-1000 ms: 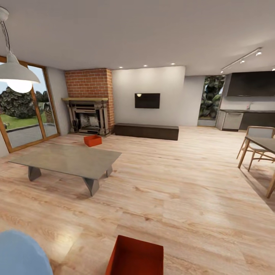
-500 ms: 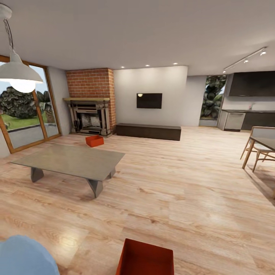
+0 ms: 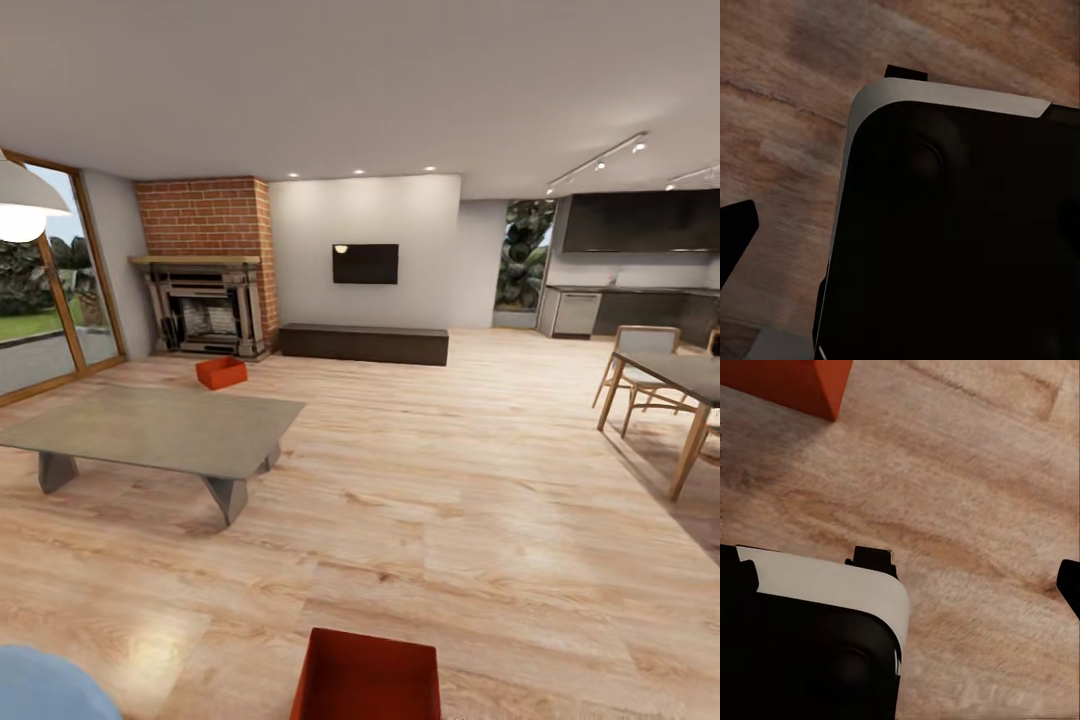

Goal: Move the two storage containers from the living room to the garage. In the garage, place one container on the floor and stack the other container on top of it (either order is fine).

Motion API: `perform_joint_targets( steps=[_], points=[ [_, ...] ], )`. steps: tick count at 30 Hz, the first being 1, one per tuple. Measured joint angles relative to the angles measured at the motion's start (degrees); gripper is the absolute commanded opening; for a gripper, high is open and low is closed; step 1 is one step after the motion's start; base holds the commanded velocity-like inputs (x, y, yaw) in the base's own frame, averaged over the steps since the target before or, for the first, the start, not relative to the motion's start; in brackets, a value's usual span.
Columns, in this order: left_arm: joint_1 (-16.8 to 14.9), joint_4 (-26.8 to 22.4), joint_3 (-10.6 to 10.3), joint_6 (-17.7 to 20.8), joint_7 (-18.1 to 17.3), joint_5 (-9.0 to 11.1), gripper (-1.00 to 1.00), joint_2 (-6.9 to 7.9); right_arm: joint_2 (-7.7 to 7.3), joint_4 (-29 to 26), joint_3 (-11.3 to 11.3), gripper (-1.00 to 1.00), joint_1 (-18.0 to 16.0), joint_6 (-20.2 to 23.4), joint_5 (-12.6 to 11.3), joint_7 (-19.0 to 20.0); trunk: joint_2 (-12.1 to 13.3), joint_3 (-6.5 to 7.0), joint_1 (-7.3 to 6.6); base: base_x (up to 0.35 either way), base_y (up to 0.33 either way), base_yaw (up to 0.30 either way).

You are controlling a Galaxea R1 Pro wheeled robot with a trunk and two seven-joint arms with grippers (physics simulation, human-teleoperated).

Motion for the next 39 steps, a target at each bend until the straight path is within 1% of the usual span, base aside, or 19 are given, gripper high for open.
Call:
perform_joint_targets(
  steps=[10, 27, 39],
  points=[
    [0.0, 0.03, 0.0, -0.01, -0.03, 0.01, 1.0, 0.0, -0.01, 0.0, 0.06, 1.0, -0.01, 0.01, 0.02, 0.0, 0.0, 0.0, 0.0, 0.0, 0.18, -0.188],
    [0.0, 0.03, 0.0, -0.01, -0.02, 0.01, 1.0, 0.0, -0.28, 0.0, 0.14, 1.0, -0.02, 0.01, -0.06, -0.01, 0.0, 0.0, 0.0, 0.0, 0.009, -0.008],
    [0.0, 0.04, 0.0, -0.01, -0.01, 0.01, 1.0, 0.0, -0.09, 0.0, 0.01, 1.0, -0.02, 0.01, -0.2, -0.03, 0.0, 0.0, 0.0, 0.0, 0.0, -0.009]
  ],
)
